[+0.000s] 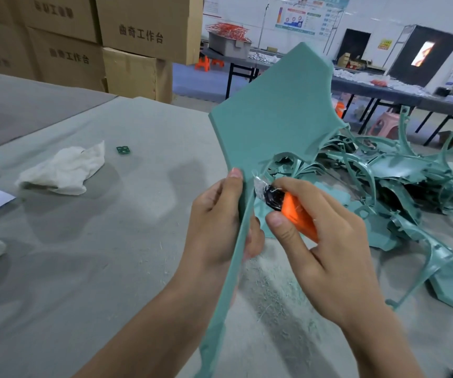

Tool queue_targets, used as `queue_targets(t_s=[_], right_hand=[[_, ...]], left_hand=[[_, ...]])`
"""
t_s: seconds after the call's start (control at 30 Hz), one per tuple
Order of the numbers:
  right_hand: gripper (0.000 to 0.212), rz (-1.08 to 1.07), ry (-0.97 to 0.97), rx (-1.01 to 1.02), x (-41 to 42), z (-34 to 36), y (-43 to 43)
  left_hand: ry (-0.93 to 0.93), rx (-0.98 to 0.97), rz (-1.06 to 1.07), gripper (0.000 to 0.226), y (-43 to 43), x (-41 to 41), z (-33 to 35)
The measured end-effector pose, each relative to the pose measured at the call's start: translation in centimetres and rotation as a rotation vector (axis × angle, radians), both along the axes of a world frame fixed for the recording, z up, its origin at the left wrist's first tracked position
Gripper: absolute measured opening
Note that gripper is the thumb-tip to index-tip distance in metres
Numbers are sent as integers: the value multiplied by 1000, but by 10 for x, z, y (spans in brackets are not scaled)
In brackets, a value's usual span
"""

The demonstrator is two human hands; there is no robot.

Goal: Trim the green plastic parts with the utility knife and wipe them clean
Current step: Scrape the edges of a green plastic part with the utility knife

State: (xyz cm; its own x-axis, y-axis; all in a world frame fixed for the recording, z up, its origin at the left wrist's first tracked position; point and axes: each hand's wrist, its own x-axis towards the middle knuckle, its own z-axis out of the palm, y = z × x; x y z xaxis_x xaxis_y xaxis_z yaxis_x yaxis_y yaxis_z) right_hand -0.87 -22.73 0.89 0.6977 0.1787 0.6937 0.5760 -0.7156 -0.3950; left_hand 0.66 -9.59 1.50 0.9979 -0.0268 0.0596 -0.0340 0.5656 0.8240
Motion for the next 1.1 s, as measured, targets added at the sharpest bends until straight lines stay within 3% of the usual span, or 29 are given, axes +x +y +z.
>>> queue_targets(t_s=[0.6,0.83,0.93,1.1], right_hand=[[28,-122,-41,2,5,-3,0],[29,29,20,96,6,-1,-5],[27,98,29,137,5,1,-6],[13,195,140,420,3,7,0]], left_hand=[[32,-4,51,44,-4,2,-3],[9,8,146,48,1,3,0],[-50,86,211,51,0,2,0],[-233,370,419,46,-4,-1,-3]])
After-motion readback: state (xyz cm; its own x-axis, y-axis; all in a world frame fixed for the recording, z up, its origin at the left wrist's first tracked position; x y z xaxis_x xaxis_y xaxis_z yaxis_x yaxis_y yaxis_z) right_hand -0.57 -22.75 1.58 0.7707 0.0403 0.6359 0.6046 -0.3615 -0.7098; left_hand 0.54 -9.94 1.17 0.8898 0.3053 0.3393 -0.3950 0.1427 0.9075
